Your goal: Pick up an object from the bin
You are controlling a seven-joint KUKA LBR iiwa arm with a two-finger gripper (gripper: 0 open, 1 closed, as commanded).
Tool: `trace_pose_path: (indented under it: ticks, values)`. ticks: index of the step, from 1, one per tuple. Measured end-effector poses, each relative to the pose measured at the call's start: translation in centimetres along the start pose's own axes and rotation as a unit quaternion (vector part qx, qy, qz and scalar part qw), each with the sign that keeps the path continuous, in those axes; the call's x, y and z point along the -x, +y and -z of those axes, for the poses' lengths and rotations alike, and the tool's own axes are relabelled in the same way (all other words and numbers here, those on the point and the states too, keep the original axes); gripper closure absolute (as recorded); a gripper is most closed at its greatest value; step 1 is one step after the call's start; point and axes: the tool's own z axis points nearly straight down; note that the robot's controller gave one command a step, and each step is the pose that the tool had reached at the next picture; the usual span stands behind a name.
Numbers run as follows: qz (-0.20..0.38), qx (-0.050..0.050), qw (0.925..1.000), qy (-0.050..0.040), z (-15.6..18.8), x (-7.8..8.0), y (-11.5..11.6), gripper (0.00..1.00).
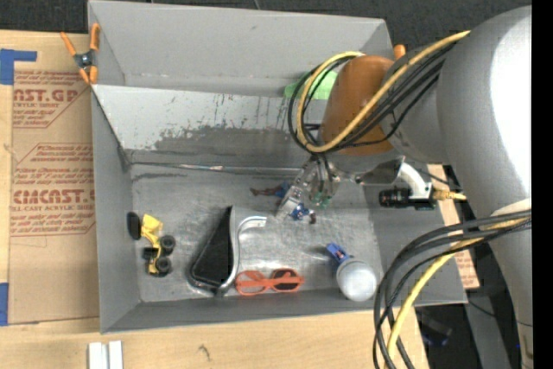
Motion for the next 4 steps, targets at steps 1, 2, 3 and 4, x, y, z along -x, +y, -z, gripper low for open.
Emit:
trace_pose_path:
  ticks: [1, 2, 3, 4]
  values:
    - [0.000, 0.000, 1.0000, -0.0001, 0.0, 0.0, 0.0, 1.00]
    - [0.000, 0.000, 1.0000, -0.0001, 0.1, 0.0, 0.0, 1.00]
    - [0.000, -0.001, 1.0000, 0.0013, 1.1, -0.3, -0.1, 1.00]
    - [0.000, -0.001, 1.0000, 0.0023, 3.3, -0.4, -0.1, 1.00]
